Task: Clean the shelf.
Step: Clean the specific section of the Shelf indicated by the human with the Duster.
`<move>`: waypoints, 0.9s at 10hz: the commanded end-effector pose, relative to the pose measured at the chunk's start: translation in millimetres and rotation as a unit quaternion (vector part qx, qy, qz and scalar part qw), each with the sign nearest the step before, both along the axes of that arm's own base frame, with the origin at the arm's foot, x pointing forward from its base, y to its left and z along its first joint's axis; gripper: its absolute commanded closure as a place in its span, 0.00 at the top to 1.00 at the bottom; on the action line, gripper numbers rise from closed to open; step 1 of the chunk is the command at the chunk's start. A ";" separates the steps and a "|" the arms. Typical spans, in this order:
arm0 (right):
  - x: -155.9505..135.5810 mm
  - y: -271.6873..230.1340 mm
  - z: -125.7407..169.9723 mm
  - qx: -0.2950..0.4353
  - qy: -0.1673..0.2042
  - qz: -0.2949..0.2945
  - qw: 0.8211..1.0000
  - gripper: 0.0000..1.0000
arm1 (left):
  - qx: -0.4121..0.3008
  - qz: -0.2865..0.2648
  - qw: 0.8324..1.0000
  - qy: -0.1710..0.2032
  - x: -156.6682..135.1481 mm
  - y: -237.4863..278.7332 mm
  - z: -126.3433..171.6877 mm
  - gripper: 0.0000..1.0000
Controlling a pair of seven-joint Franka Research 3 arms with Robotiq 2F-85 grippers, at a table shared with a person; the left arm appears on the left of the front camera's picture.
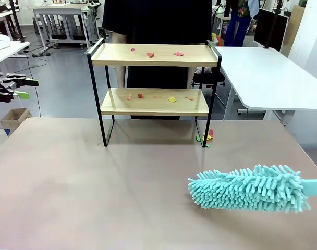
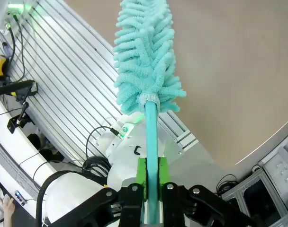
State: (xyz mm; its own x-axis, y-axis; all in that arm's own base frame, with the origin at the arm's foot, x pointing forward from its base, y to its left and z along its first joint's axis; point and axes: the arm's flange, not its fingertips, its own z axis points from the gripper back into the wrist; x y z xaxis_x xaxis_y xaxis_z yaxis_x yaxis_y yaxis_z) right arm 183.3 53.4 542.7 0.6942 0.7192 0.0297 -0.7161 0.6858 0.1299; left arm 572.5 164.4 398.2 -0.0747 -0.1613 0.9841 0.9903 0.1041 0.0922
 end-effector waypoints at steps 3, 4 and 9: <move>0.5 0.3 1.0 0.005 0.000 -0.002 1.000 0.13 | 0.001 0.000 1.000 -0.001 -2.3 -0.2 2.0 1.00; 0.5 0.3 1.0 0.005 0.000 -0.002 1.000 0.13 | 0.001 0.000 1.000 -0.001 -2.3 -0.2 2.0 1.00; 0.5 0.3 1.0 0.005 0.000 -0.002 1.000 0.13 | 0.001 0.000 1.000 -0.001 -2.3 -0.2 2.0 1.00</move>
